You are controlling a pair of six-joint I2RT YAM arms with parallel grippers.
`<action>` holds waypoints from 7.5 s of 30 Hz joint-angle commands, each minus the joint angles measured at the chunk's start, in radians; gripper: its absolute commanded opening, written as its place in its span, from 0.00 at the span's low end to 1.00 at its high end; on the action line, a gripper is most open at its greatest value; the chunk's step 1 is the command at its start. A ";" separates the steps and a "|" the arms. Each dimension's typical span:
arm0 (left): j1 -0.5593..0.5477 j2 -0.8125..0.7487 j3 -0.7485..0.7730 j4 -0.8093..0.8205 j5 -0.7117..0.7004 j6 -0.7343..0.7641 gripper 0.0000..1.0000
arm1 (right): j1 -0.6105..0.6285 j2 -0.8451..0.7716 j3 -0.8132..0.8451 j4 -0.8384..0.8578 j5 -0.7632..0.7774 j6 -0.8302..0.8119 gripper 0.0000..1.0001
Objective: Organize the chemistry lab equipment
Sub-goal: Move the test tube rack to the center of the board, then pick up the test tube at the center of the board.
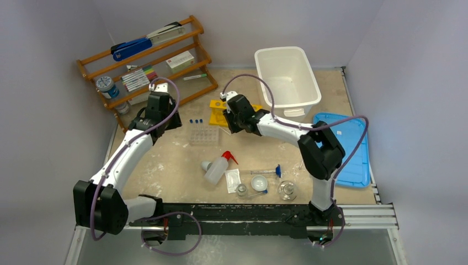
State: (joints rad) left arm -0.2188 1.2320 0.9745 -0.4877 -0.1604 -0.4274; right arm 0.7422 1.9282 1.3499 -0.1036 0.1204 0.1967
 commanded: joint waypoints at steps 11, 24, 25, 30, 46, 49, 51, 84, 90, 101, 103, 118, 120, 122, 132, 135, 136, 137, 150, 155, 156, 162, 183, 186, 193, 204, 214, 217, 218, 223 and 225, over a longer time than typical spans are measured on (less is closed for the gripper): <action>0.001 0.013 0.045 0.081 0.037 -0.031 0.37 | -0.163 -0.089 0.322 -0.301 0.067 0.167 0.01; 0.001 0.007 0.035 0.077 0.033 -0.030 0.37 | -0.187 -0.007 0.333 -0.343 0.062 0.153 0.00; 0.001 0.006 0.033 0.075 0.033 -0.030 0.37 | -0.187 -0.005 0.329 -0.342 0.060 0.152 0.00; 0.002 0.009 0.030 0.073 0.033 -0.024 0.36 | -0.189 0.013 0.318 -0.326 0.051 0.141 0.00; 0.006 -0.009 0.010 0.057 0.021 -0.012 0.37 | -0.187 0.110 0.396 -0.312 0.042 0.122 0.00; 0.007 -0.012 0.011 0.051 0.021 -0.006 0.36 | -0.187 0.120 0.406 -0.303 0.051 0.114 0.00; 0.008 -0.013 0.010 0.048 0.018 -0.002 0.37 | -0.188 0.127 0.413 -0.302 0.051 0.110 0.00; 0.016 -0.010 0.012 0.049 0.027 0.002 0.37 | -0.178 0.167 0.615 -0.312 0.069 -0.006 0.00; 0.016 -0.005 0.029 0.056 0.033 -0.010 0.37 | -0.146 -0.051 0.394 -0.205 0.038 -0.075 0.22; 0.017 0.007 0.061 0.092 0.078 -0.059 0.37 | -0.024 -0.290 -0.099 0.059 -0.130 -0.155 0.41; 0.016 0.002 0.057 0.094 0.078 -0.065 0.37 | -0.015 -0.283 -0.138 0.098 -0.135 -0.160 0.42; 0.016 -0.031 0.053 0.045 0.044 -0.063 0.37 | -0.002 -0.063 -0.091 0.203 -0.147 -0.209 0.45; 0.017 -0.037 0.055 0.041 0.041 -0.063 0.37 | -0.003 -0.045 -0.087 0.204 -0.142 -0.213 0.44; 0.016 -0.039 0.058 0.034 0.037 -0.062 0.37 | -0.002 -0.030 -0.082 0.204 -0.137 -0.221 0.43; 0.017 -0.033 0.063 0.037 0.039 -0.068 0.37 | -0.001 0.022 -0.068 0.203 -0.088 -0.238 0.41; 0.017 -0.035 0.066 0.038 0.029 -0.072 0.37 | -0.002 0.034 -0.075 0.212 -0.082 -0.236 0.40; 0.017 -0.035 0.068 0.037 0.029 -0.072 0.37 | -0.002 0.036 -0.078 0.214 -0.079 -0.234 0.40; 0.016 -0.033 0.070 0.037 0.029 -0.073 0.37 | -0.001 0.037 -0.080 0.214 -0.074 -0.233 0.39; 0.016 -0.026 0.070 0.038 0.039 -0.081 0.37 | -0.001 0.049 -0.109 0.251 -0.040 -0.211 0.35; 0.016 -0.029 0.064 0.035 0.042 -0.083 0.37 | 0.001 0.063 -0.104 0.254 -0.071 -0.212 0.35; 0.016 -0.031 0.060 0.034 0.042 -0.083 0.37 | 0.002 0.066 -0.104 0.256 -0.077 -0.213 0.35; 0.017 -0.037 0.051 0.035 0.041 -0.086 0.37 | 0.003 0.091 -0.103 0.256 -0.083 -0.215 0.34; 0.016 -0.010 0.079 0.094 0.116 -0.134 0.38 | 0.005 -0.154 -0.235 0.154 -0.040 -0.223 0.12; 0.016 0.017 0.116 0.125 0.222 -0.153 0.35 | 0.005 -0.223 -0.248 0.120 -0.028 -0.223 0.12; 0.015 0.068 0.223 0.195 0.422 -0.207 0.33 | 0.006 -0.327 -0.233 0.060 -0.036 -0.214 0.11; 0.015 0.089 0.179 0.456 0.703 -0.383 0.34 | 0.014 -0.439 -0.106 0.005 -0.055 -0.180 0.05; 0.004 0.108 0.174 0.529 0.795 -0.417 0.34 | 0.025 -0.450 0.011 0.002 -0.077 -0.156 0.04; 0.000 0.109 0.170 0.543 0.800 -0.428 0.34 | 0.029 -0.446 0.045 -0.012 -0.081 -0.157 0.05; -0.002 0.108 0.170 0.554 0.802 -0.435 0.35 | 0.029 -0.445 0.053 -0.013 -0.081 -0.159 0.04; -0.008 0.111 0.170 0.603 0.823 -0.471 0.36 | 0.031 -0.433 0.088 -0.025 -0.082 -0.167 0.05; -0.008 0.114 0.171 0.621 0.835 -0.483 0.37 | 0.032 -0.430 0.099 -0.025 -0.086 -0.167 0.05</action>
State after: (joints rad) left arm -0.2218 1.3453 1.1469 0.0326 0.6327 -0.8749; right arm 0.7677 1.4986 1.3888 -0.1322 0.0563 0.0315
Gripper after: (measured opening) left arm 0.362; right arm 0.172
